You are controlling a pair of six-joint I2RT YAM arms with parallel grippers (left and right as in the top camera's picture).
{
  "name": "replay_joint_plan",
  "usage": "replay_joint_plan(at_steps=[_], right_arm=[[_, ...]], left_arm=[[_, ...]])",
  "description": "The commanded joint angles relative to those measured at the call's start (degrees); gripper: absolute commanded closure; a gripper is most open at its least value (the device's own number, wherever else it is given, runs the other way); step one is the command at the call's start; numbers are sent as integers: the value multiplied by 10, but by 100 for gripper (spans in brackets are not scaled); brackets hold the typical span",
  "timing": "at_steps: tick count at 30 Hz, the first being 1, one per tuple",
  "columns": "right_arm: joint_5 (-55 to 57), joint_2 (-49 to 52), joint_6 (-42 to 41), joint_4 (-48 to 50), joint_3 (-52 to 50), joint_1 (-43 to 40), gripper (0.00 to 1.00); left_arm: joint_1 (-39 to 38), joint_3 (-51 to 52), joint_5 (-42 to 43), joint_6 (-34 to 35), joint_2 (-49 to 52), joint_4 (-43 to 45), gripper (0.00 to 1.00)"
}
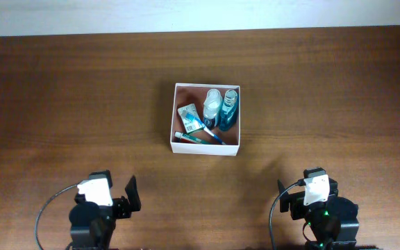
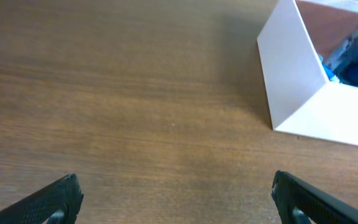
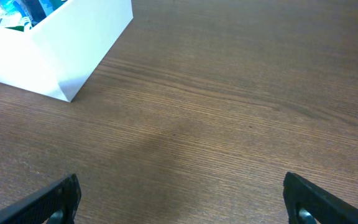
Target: Pack container
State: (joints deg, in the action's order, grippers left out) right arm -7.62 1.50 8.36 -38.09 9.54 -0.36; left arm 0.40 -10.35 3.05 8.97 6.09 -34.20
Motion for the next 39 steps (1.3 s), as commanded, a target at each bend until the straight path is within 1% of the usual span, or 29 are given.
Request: replay_joint_plan(at_steps=[1,6,39], right_arm=[[-3,-5,2,0,-3,-5,1],[-3,-5,1,0,-3,-5,1],[-3,-5,2,0,-3,-5,1]], left_arm=[[1,16,26,-9,-30,12,1],[1,16,26,-9,-58,12,1],[1,16,26,-9,-58,12,1]])
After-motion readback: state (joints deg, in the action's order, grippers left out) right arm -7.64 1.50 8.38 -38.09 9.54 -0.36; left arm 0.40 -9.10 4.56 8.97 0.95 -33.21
